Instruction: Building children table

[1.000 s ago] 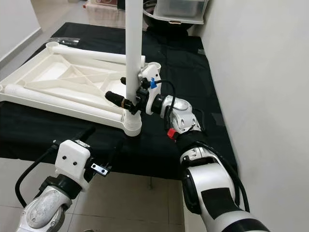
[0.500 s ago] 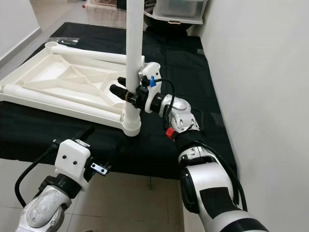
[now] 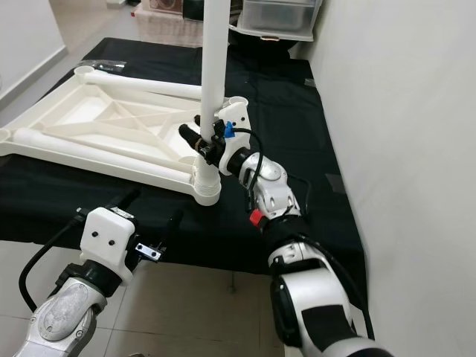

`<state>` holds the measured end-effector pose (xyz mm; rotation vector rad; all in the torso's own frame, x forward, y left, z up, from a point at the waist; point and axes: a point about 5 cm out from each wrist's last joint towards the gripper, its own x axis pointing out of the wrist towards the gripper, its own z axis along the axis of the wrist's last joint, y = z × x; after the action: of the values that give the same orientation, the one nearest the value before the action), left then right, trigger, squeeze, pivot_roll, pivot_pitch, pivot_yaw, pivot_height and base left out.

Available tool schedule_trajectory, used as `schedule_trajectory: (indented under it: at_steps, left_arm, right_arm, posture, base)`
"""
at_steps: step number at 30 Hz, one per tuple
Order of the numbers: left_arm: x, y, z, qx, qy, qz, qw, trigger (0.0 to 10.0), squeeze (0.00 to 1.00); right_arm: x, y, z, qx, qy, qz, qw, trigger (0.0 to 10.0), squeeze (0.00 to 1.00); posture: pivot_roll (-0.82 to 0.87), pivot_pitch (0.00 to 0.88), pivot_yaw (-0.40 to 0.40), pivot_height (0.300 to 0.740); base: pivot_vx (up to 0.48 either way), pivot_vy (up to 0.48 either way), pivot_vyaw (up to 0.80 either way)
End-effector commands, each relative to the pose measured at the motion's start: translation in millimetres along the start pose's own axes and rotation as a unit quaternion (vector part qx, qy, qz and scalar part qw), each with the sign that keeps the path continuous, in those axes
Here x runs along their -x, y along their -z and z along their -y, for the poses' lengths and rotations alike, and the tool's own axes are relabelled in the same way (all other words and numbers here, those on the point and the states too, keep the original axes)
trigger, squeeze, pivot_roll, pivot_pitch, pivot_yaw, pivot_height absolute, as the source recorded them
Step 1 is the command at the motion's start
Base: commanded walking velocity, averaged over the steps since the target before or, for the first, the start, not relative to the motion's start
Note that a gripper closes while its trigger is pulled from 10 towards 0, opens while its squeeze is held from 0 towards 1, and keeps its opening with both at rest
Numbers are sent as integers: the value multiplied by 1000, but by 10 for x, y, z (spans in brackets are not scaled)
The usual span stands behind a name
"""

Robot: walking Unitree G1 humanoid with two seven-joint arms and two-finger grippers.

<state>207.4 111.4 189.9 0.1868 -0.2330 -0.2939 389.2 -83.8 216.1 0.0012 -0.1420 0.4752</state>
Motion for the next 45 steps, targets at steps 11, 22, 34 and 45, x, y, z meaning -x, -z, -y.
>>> schedule_trajectory:
  at_steps: [11, 22, 34, 45]
  left_arm:
    - [14, 38, 30, 3, 7, -11, 1000, 10000, 0]
    - [6, 21, 21, 1, 2, -9, 1000, 10000, 0]
    - [2, 47, 26, 1, 4, -10, 1000, 10000, 0]
    - [-7, 51, 37, 2, 5, -7, 1000, 10000, 0]
  right_arm:
    - [19, 90, 104, -5, 275, -61, 959, 0, 0]
    - [-16, 114, -272, -98, 401, -68, 908, 10000, 0]
    - [-15, -143, -165, -54, 360, 18, 931, 10000, 0]
    - [73, -392, 292, -60, 178, 119, 975, 10000, 0]
  posture:
    - [136, 123, -105, 740]
    - [140, 130, -112, 740]
    - [136, 115, -102, 740]
    - [131, 99, -98, 740]
  base:
    - [0, 0, 0]
    - [0, 0, 0]
    - [0, 0, 0]
    - [0, 0, 0]
